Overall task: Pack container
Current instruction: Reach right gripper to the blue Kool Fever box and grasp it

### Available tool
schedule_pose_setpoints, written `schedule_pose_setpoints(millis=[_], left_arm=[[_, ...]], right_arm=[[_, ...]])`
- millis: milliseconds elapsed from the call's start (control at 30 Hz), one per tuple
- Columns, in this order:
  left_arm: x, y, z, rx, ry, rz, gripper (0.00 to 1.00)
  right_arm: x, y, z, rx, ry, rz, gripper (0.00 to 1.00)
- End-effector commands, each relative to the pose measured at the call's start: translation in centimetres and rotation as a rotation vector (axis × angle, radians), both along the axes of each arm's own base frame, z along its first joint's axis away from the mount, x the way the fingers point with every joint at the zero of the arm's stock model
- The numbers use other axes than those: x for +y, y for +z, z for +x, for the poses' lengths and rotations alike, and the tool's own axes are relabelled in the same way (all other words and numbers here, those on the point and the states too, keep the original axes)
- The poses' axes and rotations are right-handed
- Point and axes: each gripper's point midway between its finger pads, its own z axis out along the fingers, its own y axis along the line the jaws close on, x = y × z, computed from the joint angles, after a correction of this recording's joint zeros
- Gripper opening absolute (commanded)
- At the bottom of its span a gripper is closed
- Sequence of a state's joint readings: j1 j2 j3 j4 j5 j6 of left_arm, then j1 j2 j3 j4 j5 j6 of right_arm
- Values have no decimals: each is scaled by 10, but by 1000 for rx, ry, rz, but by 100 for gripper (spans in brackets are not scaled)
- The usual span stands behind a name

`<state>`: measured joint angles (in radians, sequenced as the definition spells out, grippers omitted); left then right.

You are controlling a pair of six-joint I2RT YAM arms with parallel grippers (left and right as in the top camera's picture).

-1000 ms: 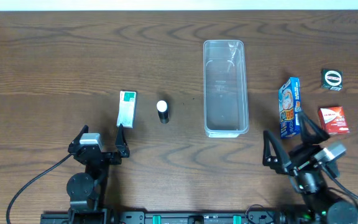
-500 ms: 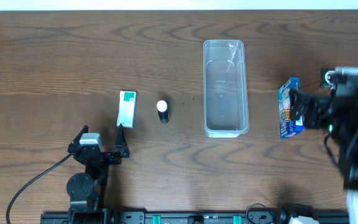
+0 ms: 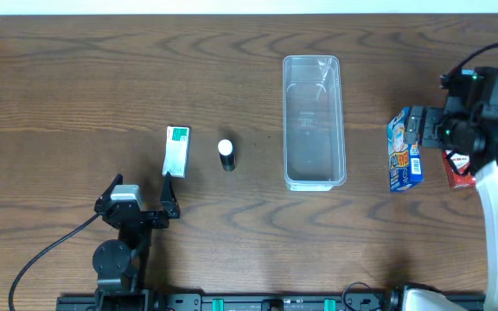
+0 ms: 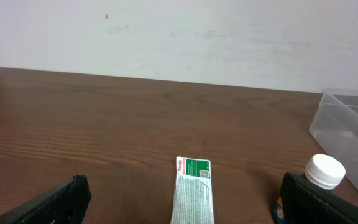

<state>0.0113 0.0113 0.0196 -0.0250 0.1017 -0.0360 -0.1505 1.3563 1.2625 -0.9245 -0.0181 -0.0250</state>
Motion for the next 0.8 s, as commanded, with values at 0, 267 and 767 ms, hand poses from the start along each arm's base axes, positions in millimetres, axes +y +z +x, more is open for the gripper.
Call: schedule_pose_setpoints(millis=[0,267,767], left_arm=[[-2,-16,-1,50,-12,3,98],[-2,-16,-1,50,-12,3,98],[-2,-16,-1,50,-12,3,98]], right_arm=[[-11,-14,6,58,7,-48,99],[-12,-66,7,231,32,-37,99],[-12,-121,3,406,38,-10,86]])
